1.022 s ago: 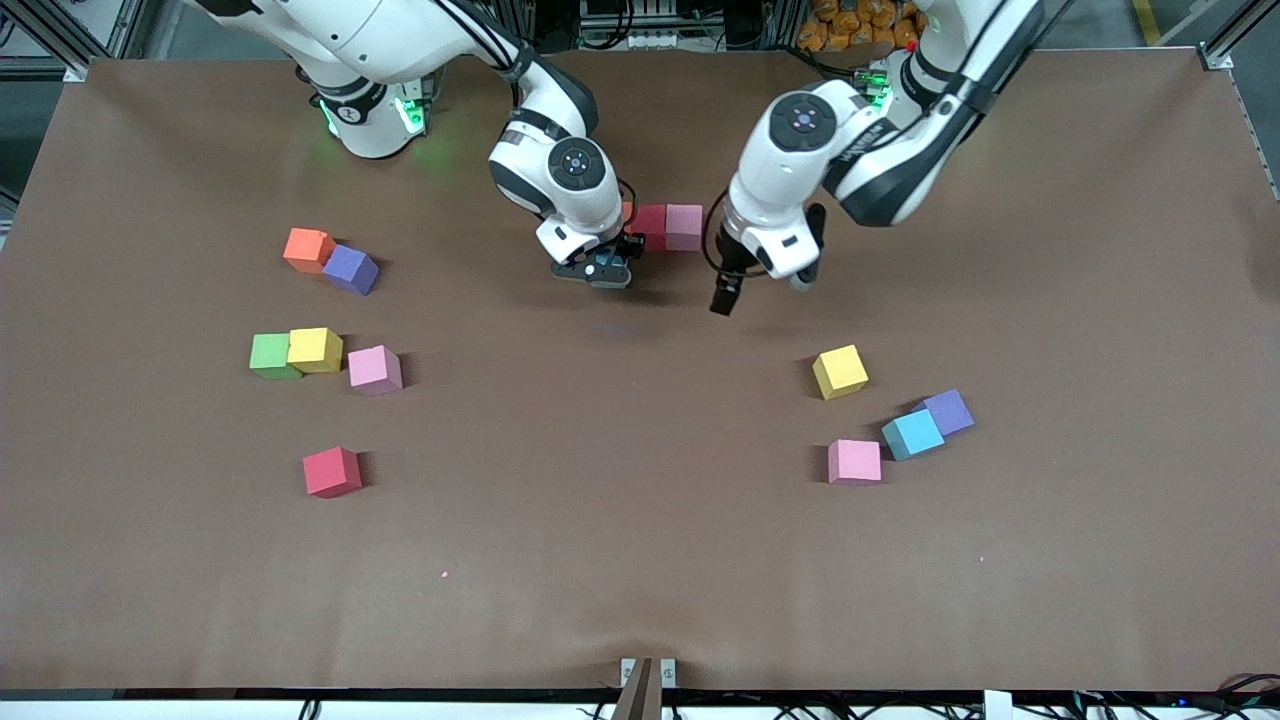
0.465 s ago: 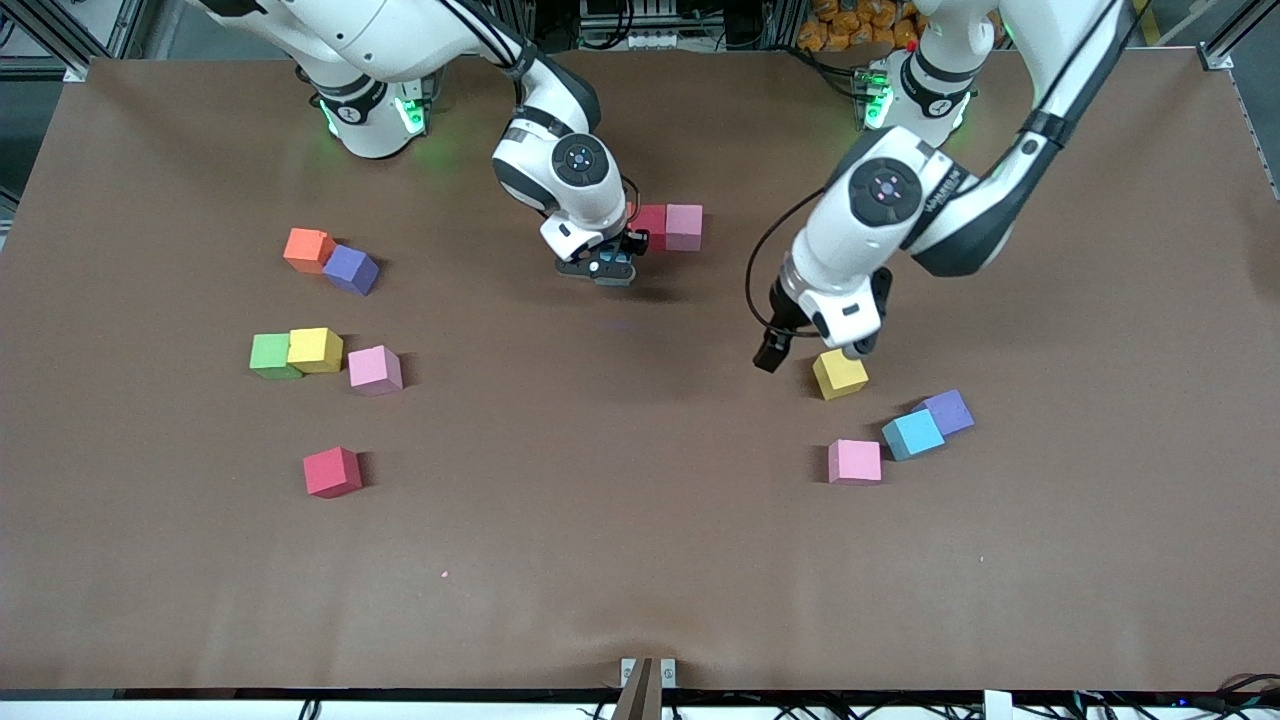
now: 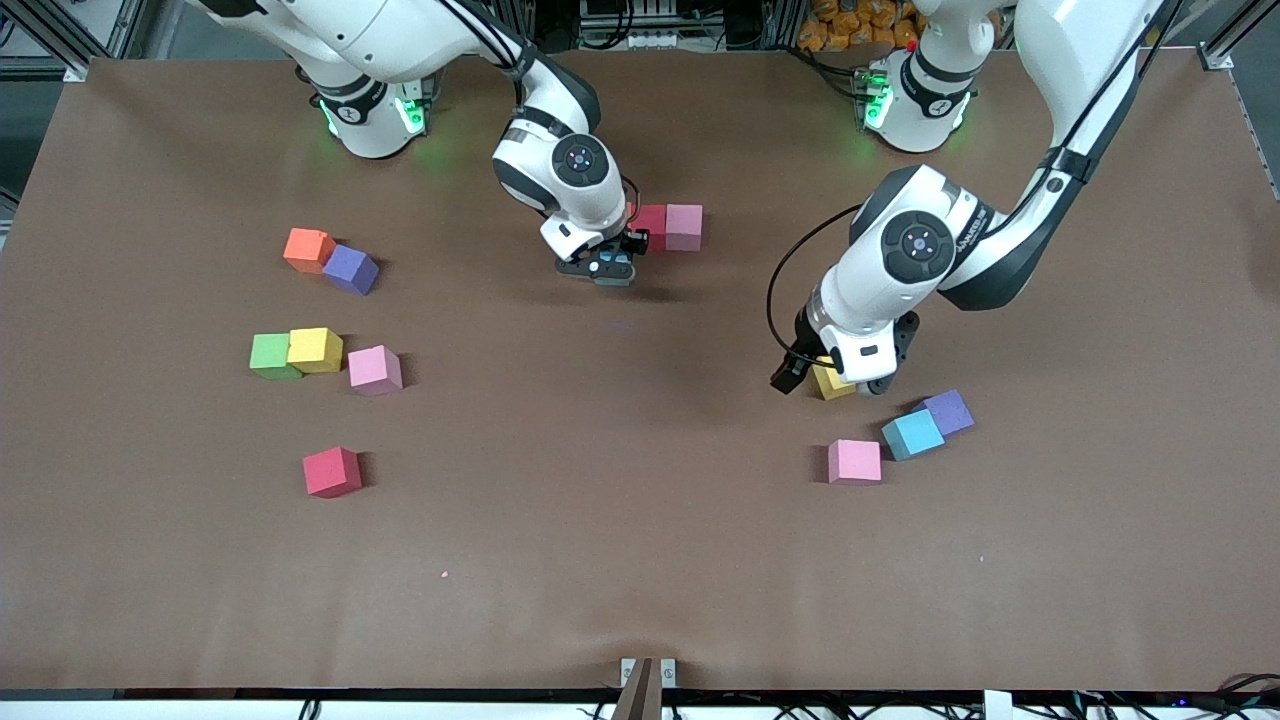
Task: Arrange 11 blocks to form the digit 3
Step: 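Reach the left gripper to yellow while the right gripper reaches lavender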
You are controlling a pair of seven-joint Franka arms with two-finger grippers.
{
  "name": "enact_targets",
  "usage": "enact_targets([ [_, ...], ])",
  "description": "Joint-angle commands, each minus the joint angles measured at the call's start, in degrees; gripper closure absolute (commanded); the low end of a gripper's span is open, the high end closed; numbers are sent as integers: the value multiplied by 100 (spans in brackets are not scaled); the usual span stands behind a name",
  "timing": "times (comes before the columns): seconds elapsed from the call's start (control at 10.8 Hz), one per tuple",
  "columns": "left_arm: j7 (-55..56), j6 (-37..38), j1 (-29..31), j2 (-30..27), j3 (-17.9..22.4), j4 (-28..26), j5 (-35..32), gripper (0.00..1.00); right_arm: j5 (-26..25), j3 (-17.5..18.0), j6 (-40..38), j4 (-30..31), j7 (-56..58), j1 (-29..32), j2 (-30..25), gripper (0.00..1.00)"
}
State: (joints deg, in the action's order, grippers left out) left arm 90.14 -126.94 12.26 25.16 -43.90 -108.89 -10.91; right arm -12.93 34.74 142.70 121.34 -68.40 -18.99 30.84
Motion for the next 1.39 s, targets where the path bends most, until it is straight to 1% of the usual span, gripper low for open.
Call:
enact_targets([
  [0.0,-731,405,-31,50,152,61,-313,0,19,-46,74,21,-68,-78,-16,0],
  [0.09,-1039,589,-22,76,189,61,-698,0,19,-46,57,21,-68,-70,-43,0],
  [0.19,-1433,713,-31,120,189,52,-945,0,27,-46,39,12,-68,-70,-69,0],
  [0.37,-2338,741,4,243,189,17,-1035,0,54,-46,21,-32,-68,-43,-253,0],
  [0.46,-2578,741,30,252,206,17,-1036,0,54,-46,-5,-75,19,0,-393,0],
  [0.65,-2999,741,65,366,285,17,-1062,0,54,-55,-556,-434,46,219,-500,0],
  [0.74,-3263,732,74,445,373,17,-1088,0,54,-46,-637,-515,72,412,-604,0],
  [0.84,-3396,723,83,524,400,8,-1158,0,45,-46,-655,-524,455,657,-745,0],
  [0.93,-3406,723,92,638,400,-9,-1437,0,45,-46,-708,-507,1164,990,-824,0],
  [1.12,-3371,688,127,805,409,-36,-1563,0,115,-81,-962,-489,2475,1580,-1018,0],
  [1.21,-3362,688,197,832,409,-45,-1563,0,115,-307,-1041,-472,3246,1739,-1019,0],
  [1.3,-3336,662,223,919,409,-36,-1563,0,115,-545,-1051,-419,3828,1767,-1010,0],
])
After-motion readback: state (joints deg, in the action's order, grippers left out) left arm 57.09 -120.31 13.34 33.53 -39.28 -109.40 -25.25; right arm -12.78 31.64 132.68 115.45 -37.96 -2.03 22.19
